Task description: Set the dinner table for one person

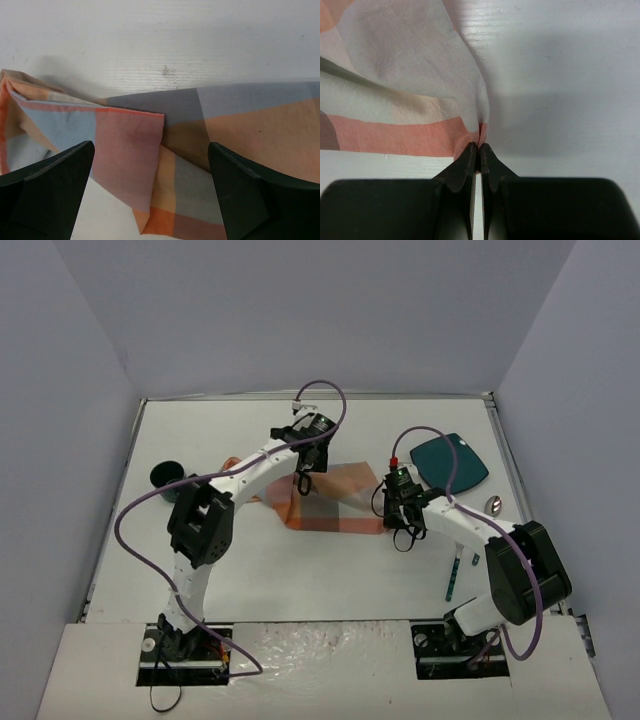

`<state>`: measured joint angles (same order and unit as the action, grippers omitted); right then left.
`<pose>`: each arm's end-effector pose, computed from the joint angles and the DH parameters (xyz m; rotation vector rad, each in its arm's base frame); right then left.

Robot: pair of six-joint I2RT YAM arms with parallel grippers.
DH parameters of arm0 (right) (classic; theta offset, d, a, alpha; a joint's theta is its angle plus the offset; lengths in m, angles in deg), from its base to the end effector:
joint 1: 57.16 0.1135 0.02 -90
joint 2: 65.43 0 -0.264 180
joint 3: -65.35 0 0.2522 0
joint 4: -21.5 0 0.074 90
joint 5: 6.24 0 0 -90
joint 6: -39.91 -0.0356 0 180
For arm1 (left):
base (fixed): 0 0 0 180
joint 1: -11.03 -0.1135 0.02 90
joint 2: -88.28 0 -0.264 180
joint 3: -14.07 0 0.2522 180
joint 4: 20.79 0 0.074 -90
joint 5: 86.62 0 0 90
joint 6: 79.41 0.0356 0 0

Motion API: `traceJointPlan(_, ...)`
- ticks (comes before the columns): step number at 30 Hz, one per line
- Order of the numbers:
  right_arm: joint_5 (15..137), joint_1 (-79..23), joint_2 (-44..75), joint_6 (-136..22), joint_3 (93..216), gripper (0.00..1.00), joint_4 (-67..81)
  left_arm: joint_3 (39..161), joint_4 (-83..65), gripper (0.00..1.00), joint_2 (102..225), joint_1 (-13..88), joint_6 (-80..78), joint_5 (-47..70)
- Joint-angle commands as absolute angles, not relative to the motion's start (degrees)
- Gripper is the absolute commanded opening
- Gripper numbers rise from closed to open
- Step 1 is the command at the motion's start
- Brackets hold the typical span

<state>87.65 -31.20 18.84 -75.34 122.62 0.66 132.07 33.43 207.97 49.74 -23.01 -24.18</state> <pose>0.2635 0.1256 0.1805 0.0168 2.4299 0.3304 0.3708 -0.2761 0.2480 -0.0730 2.3945 0.0410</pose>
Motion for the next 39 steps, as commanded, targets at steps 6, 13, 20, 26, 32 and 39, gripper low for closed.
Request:
traceJointPlan(6,87.85,-30.8,18.54,-75.05,121.97,0.0,2.38,137.96,41.93,0.81,212.53,50.5,-20.26,-31.81)
traceJointPlan(13,87.71,-30.8,18.48,-75.17,121.61,0.0,2.59,138.21,42.11,0.71,215.52,50.15,-19.73,-31.6)
traceJointPlan(20,87.97,-30.8,18.06,-75.34,121.12,0.0,2.61,138.7,41.72,0.59,216.79,49.16,-19.58,-31.85)
traceJointPlan(26,87.91,-30.8,17.63,-75.35,121.03,0.0,2.53,139.05,41.56,0.48,217.04,48.35,-19.43,-32.3)
traceJointPlan(32,87.71,-30.77,17.72,-75.49,121.12,0.0,2.55,139.42,41.37,0.36,216.69,48.12,-18.91,-33.07)
traceJointPlan(39,87.77,-30.8,17.43,-75.52,121.21,0.0,2.41,139.1,41.22,0.19,215.35,47.36,-18.21,-33.48)
